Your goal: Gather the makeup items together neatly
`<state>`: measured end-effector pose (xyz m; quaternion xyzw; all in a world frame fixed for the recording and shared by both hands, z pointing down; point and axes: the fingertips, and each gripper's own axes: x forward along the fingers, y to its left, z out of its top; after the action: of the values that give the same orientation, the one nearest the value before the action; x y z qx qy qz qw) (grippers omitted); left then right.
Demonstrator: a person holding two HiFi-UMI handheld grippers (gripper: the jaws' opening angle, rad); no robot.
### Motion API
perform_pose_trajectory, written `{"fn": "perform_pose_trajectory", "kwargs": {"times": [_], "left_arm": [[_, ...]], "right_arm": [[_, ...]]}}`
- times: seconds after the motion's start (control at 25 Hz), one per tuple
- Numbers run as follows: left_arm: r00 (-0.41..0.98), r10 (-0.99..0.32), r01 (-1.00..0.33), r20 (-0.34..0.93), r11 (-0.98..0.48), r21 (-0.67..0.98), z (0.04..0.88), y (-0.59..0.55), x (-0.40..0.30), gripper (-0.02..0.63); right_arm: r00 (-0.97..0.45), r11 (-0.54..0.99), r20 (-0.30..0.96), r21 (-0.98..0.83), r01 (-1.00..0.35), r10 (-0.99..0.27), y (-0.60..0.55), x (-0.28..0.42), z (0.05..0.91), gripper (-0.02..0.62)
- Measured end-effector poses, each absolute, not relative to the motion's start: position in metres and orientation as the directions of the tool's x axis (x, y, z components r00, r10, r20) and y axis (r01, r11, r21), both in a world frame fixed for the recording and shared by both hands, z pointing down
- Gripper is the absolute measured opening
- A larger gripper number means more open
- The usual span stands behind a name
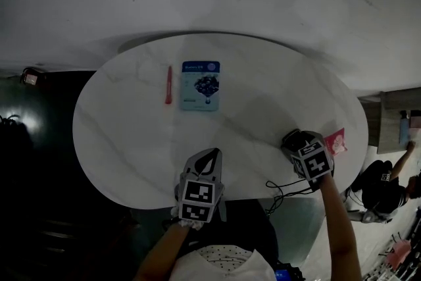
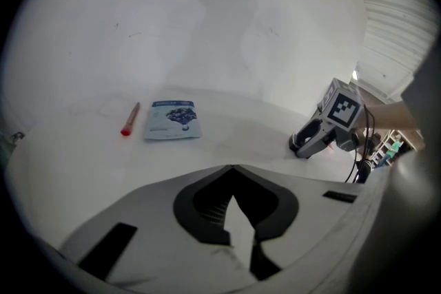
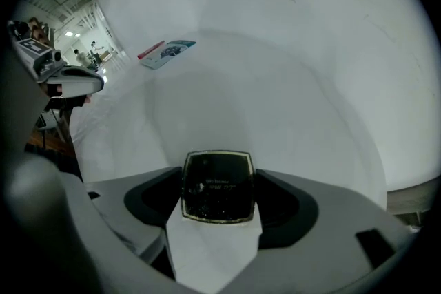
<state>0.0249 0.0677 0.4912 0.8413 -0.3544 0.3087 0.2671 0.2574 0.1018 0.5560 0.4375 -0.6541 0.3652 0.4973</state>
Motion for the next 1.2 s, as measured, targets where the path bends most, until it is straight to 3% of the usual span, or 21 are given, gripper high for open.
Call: {"fn": "perform_pose_trajectory", "kwargs": {"times": [0.84, 1.2], "left_arm": [[0.547, -0.451, -0.781, 0.705, -0.577, 0.238, 0.491, 0.060, 0.014, 0.020], [0.547, -0.450, -0.782, 0.705, -0.575, 0.240, 0.492, 0.064, 0.009, 0.020]], "right_arm": [[-0.144, 0.340, 0.954, -0.048, -0.939, -0.264, 0.097, 0.245, 0.547, 0.351], [-0.108, 0.369, 0.971, -0.022, -0.929, -0.214, 0.103, 0.239, 0.553, 0.353]]}}
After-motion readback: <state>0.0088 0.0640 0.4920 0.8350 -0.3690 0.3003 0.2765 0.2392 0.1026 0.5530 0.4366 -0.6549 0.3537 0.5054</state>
